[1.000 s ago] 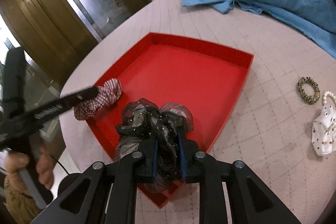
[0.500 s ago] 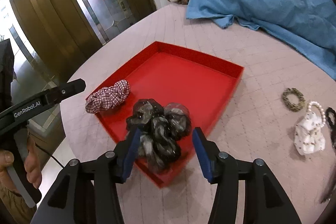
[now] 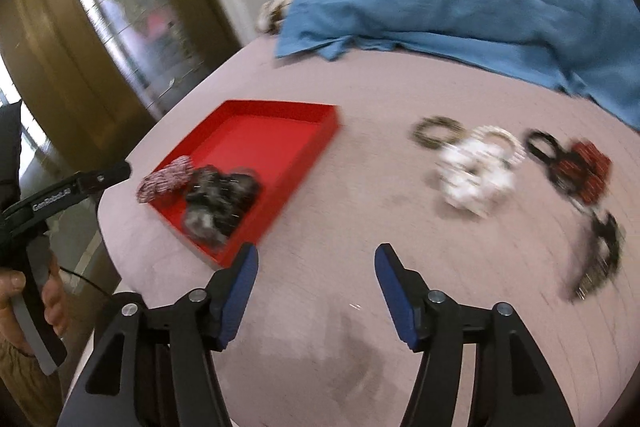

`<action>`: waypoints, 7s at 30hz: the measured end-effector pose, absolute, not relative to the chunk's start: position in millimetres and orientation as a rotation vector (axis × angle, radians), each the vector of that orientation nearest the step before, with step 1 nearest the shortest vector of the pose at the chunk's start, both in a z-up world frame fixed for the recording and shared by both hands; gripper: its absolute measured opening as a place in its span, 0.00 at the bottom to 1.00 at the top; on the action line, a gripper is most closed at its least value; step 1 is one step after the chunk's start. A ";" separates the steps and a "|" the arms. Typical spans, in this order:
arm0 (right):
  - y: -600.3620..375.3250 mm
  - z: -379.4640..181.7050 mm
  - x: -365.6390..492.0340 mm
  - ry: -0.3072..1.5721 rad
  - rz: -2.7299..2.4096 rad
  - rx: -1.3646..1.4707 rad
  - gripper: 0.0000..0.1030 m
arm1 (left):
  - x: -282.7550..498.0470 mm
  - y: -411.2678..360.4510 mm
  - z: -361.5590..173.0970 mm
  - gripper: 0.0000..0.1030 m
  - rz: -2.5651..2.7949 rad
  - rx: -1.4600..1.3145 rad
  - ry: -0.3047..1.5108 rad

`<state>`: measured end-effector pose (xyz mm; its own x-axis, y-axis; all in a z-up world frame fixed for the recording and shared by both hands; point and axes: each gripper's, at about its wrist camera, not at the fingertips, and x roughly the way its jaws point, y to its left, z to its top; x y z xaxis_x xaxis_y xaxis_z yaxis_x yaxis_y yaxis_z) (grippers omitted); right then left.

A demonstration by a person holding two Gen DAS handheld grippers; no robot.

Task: Organize jewelry
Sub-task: 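Carry both scrunchies to the red tray and open both tools to release, then move both tools back to the remaining accessories, then grasp the white polka-dot scrunchie with the left tool while the right tool grasps the sparkly hair clip, then carry the scrunchie and hair clip to the red tray and release both, then move both tools back toward the bracelets and red polka-dot scrunchie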

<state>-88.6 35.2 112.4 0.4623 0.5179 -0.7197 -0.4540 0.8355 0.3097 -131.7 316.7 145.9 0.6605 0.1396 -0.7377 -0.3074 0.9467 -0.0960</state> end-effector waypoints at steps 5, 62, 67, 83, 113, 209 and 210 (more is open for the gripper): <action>-24.5 103.5 -92.8 0.921 0.495 0.157 0.64 | -126.7 278.7 148.8 0.67 0.187 -0.171 0.828; -197.9 32.7 -3.5 0.967 0.182 0.483 0.51 | 88.3 96.3 26.9 0.54 -0.249 -0.210 1.123; -184.9 37.0 -4.7 0.967 0.210 0.444 0.39 | 83.0 87.5 28.7 0.07 -0.256 -0.182 1.131; -143.0 94.0 -38.0 0.918 0.293 0.340 0.38 | 5.9 179.3 118.3 0.07 -0.239 -0.324 0.886; 214.1 112.1 52.9 0.954 0.626 -0.130 0.38 | 47.8 442.3 51.4 0.08 0.149 -0.692 0.879; -244.5 48.4 -10.2 0.890 0.157 0.460 0.71 | 99.5 41.1 63.6 0.35 -0.247 -0.029 1.018; -242.2 50.6 -1.3 0.887 0.169 0.458 0.71 | 105.9 39.5 56.3 0.35 -0.242 -0.038 1.026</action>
<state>-1.3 -242.2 50.6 0.6259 0.3276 -0.7077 0.0450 0.8908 0.4521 105.9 39.5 56.3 0.4940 -0.2169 -0.8420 0.1818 0.9727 -0.1440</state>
